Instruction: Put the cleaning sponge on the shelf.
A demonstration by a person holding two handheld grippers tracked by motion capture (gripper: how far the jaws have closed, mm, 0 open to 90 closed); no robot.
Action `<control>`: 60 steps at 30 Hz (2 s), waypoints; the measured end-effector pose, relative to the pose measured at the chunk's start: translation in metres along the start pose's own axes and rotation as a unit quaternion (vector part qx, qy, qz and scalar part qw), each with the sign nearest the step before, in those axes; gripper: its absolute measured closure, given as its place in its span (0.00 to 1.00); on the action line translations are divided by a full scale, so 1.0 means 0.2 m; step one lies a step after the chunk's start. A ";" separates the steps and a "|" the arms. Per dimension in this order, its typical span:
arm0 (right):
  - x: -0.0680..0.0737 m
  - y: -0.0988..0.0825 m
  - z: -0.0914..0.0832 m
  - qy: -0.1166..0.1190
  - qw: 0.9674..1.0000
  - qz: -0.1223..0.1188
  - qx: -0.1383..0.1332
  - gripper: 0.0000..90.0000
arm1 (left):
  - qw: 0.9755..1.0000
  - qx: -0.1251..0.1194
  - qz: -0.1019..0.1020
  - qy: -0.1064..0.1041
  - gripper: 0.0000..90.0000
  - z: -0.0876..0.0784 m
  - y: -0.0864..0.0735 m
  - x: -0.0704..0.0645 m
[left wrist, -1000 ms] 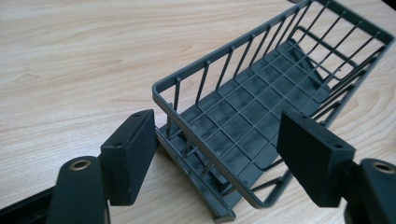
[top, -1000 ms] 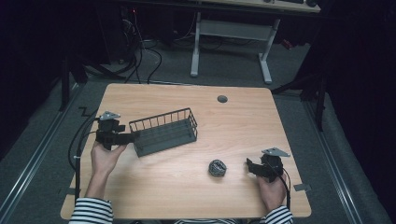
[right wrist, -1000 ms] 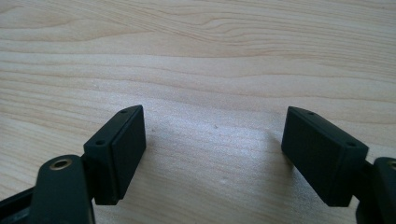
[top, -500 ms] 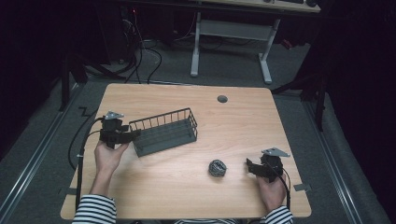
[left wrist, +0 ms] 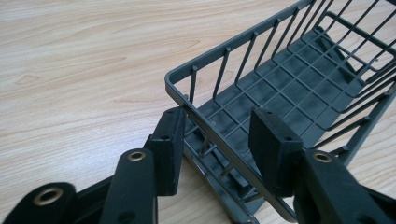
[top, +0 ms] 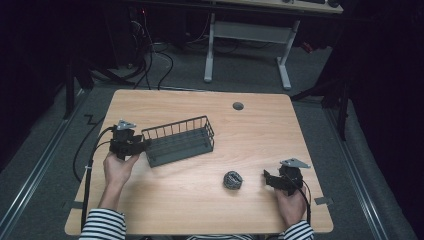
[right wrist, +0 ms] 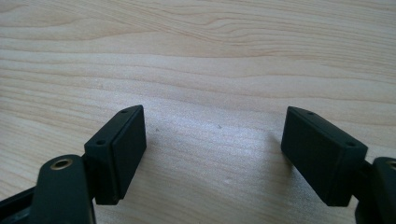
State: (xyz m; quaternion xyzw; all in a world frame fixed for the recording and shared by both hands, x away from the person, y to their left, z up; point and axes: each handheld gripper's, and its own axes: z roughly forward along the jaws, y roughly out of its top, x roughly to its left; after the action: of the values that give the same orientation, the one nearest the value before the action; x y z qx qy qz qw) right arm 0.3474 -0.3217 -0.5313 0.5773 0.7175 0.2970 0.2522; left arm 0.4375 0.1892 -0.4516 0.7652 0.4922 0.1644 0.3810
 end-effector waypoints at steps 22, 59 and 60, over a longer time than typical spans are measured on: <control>0.00 0.00 0.00 0.000 1.000 0.000 0.000 0.25 | 1.000 -0.003 0.002 -0.014 0.63 0.07 0.02 -0.16; 0.00 0.00 0.00 0.000 1.000 0.000 0.000 0.25 | 0.999 -0.035 0.009 -0.006 0.33 -0.06 0.05 -0.17; 0.00 0.00 0.00 0.000 1.000 0.000 0.000 0.25 | 0.999 -0.036 0.011 -0.004 0.33 -0.07 0.04 -0.17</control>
State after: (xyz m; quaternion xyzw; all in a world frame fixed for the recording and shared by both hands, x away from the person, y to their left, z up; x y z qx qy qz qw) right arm 0.3474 -0.3218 -0.5313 0.5769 0.7177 0.2972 0.2525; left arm 0.4186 0.1642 -0.4316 0.7567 0.4762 0.1835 0.4086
